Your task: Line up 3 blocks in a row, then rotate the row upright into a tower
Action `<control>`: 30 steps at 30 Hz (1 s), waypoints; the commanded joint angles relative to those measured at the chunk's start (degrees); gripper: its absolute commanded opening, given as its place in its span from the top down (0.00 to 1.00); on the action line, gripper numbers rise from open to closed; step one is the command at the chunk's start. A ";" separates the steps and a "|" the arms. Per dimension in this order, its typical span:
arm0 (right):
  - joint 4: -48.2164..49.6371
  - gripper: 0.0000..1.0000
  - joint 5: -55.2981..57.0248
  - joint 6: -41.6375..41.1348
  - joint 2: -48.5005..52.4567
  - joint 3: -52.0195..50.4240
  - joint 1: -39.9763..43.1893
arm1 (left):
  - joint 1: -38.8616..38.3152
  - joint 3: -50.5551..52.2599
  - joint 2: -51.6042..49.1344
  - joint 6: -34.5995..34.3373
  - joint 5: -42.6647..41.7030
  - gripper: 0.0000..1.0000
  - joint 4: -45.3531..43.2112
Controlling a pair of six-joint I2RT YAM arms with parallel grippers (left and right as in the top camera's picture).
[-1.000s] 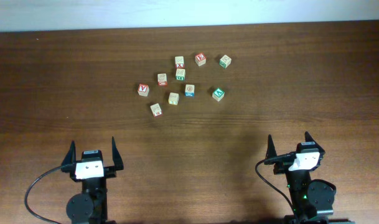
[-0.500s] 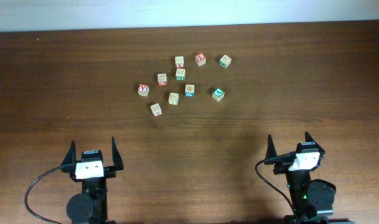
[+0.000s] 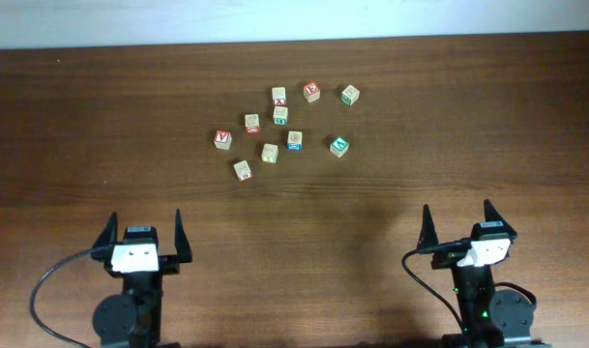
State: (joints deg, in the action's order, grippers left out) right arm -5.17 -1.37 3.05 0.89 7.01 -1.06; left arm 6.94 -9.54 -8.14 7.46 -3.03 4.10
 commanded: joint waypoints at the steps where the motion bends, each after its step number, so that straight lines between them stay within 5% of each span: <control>1: -0.63 0.01 -1.77 -0.07 2.38 5.14 -0.37 | 0.26 -6.99 -5.99 -0.70 -4.09 0.01 -0.17; 10: -14.19 0.01 -6.43 -0.48 28.76 32.13 -0.37 | 0.26 -35.41 -34.27 -0.70 -16.00 0.01 14.14; 20: -44.72 0.01 -19.87 -0.46 72.08 73.55 -0.39 | 0.26 -78.97 -70.10 1.70 -19.04 0.01 51.25; 27: -40.28 0.01 -43.10 -0.55 98.07 82.25 -0.57 | 0.20 -80.41 -78.49 1.60 -20.15 0.01 52.54; 30: -36.37 0.02 -27.71 -16.09 103.97 82.29 -3.30 | 0.20 -80.39 -79.06 1.66 -20.11 0.01 53.48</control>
State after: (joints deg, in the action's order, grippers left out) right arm -42.83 -37.23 -2.20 102.72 88.01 -2.02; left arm 6.94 -88.95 -86.80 7.99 -22.13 57.71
